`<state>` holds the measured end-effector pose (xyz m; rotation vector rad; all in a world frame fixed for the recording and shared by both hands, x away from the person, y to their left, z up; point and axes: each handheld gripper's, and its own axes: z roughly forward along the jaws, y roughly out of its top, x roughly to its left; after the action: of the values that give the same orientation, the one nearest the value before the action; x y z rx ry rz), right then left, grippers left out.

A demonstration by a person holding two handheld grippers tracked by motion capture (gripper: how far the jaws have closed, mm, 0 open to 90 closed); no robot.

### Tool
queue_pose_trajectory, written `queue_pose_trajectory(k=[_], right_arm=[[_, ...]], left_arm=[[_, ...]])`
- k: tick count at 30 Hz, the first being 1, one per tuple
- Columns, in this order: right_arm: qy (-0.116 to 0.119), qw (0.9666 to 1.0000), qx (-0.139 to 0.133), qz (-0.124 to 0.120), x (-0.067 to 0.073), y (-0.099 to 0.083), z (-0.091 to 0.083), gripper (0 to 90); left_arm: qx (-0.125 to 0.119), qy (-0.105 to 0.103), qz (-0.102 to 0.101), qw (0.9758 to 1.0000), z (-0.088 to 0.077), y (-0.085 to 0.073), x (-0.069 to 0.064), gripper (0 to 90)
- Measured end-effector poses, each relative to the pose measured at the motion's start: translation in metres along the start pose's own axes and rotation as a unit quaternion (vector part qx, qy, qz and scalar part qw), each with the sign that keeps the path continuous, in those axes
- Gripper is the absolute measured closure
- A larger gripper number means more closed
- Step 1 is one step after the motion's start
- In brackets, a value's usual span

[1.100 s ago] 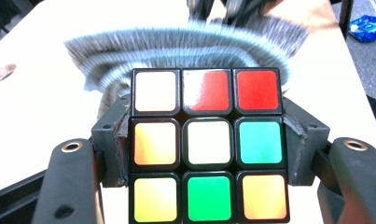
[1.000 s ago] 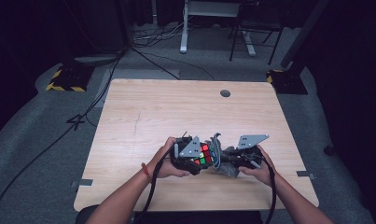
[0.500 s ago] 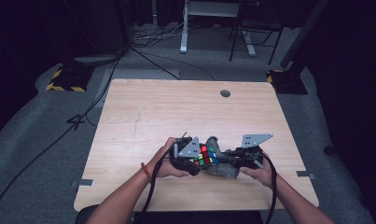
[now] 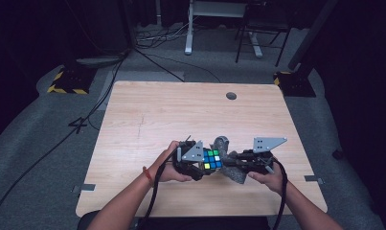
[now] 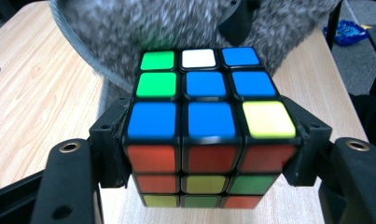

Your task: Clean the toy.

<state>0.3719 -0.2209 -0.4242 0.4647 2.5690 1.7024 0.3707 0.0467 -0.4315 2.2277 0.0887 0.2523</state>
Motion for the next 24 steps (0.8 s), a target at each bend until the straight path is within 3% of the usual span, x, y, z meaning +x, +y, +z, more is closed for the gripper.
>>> queue_pose_trajectory(k=[4,7,12,14,18,20,24], right_arm=[[-0.004,0.9998,0.003,-0.018,0.006,0.005,0.002,81.3],[-0.003,0.9998,0.002,-0.020,0.006,0.004,0.002,81.4],[-0.004,0.9996,0.015,-0.025,0.007,0.001,0.002,81.5],[-0.001,0.9994,0.025,-0.022,0.007,-0.003,0.003,81.5],[0.014,0.9988,0.038,-0.026,0.009,-0.008,0.004,81.5],[0.022,0.9985,0.037,-0.033,0.012,-0.006,0.004,81.5],[0.013,0.9987,0.026,-0.042,0.015,0.000,0.003,81.3]], left_arm=[[0.020,0.004,0.011,0.9997,0.006,0.000,-0.002,33.0],[0.021,0.008,0.011,0.9997,0.006,0.000,-0.002,33.2],[0.013,0.012,0.007,0.9998,0.002,0.001,0.000,33.4],[0.009,0.023,0.006,0.9997,-0.001,0.002,0.002,33.4],[-0.003,0.027,-0.006,0.9996,-0.008,0.001,0.007,33.4],[-0.009,0.024,-0.009,0.9996,-0.009,0.000,0.008,33.4],[-0.022,0.021,-0.017,0.9994,-0.012,0.000,0.009,33.4]])
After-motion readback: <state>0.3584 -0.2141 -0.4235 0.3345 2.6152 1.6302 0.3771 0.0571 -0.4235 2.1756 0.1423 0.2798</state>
